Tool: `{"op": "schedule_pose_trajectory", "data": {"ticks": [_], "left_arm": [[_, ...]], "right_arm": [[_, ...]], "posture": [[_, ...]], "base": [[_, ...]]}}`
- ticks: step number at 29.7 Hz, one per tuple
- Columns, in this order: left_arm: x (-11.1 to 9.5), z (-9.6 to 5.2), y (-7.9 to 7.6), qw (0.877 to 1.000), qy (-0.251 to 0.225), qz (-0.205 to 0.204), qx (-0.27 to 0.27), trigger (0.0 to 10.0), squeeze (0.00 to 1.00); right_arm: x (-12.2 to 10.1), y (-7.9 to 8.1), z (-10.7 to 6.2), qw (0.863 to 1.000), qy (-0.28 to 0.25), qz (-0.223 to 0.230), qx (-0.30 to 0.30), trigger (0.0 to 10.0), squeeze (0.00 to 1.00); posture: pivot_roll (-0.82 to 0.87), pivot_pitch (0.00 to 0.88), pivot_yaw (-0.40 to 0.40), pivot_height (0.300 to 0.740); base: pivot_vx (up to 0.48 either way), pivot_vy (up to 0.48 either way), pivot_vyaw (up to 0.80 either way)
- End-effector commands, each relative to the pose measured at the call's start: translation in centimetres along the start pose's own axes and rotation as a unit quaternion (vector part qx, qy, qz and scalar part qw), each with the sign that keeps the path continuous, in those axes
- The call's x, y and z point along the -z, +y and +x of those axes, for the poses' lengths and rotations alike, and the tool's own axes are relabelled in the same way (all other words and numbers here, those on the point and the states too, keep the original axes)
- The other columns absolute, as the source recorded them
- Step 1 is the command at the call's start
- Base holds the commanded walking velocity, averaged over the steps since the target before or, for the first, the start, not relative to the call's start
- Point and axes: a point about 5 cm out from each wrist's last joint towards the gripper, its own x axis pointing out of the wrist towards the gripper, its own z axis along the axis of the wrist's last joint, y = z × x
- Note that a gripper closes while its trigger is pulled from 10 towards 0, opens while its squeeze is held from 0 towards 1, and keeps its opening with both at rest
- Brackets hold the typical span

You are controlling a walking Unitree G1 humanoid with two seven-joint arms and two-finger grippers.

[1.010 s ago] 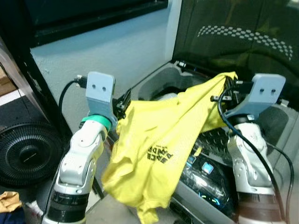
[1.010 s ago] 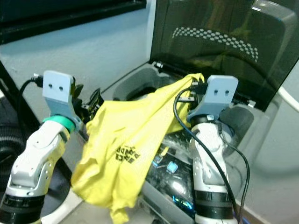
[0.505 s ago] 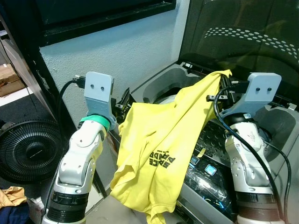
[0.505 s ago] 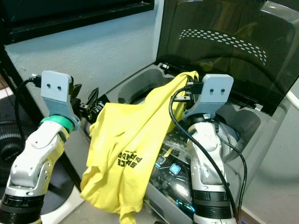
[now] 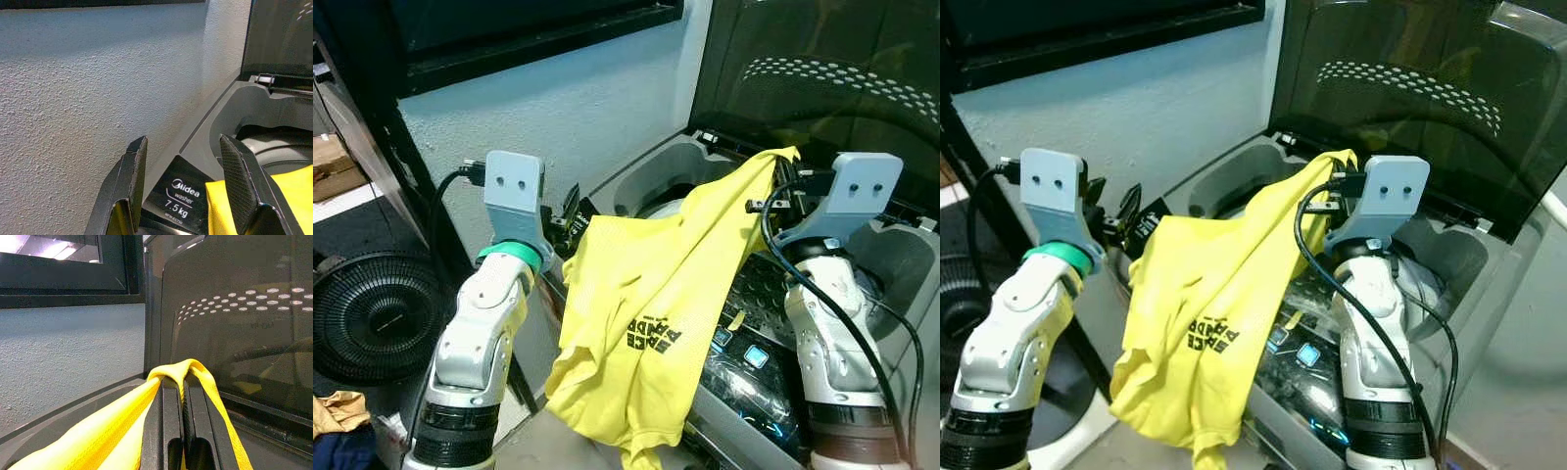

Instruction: Clothes washing

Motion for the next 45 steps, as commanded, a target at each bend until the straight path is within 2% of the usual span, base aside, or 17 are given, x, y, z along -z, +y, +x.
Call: {"op": "schedule_pose_trajectory", "data": {"ticks": [1,12,19,45], "left_arm": [[0.24,-0.08,0.39,1.0,0.008,-0.006,-0.008,10.0,0.0],[0.32,0.0,0.45,1.0,0.009,-0.005,-0.012,10.0,0.0],[0.38,0.06,0.46,1.0,0.01,-0.007,-0.013,10.0,0.0],[0.42,0.15,0.33,1.0,0.01,-0.009,-0.006,10.0,0.0]], "right_arm": [[0.0,0.23,0.04,1.0,-0.003,0.004,-0.004,10.0,0.0],[0.03,0.25,0.09,1.0,-0.002,0.0,-0.009,10.0,0.0],[0.16,0.28,0.11,1.0,0.002,-0.001,-0.01,10.0,0.0],[-0.34,-0.28,0.5,1.0,-0.006,0.004,0.008,10.0,0.0]], "posture": [[0.04,0.0,0.079,0.74],[0.03,0.0,0.077,0.74],[0.03,0.0,0.077,0.74],[0.03,0.0,0.078,0.74]], "base": [[0.0,0.48,0.0],[0.0,0.464,0.0],[0.0,0.0,0.0],[0.0,0.0,-0.8]]}}
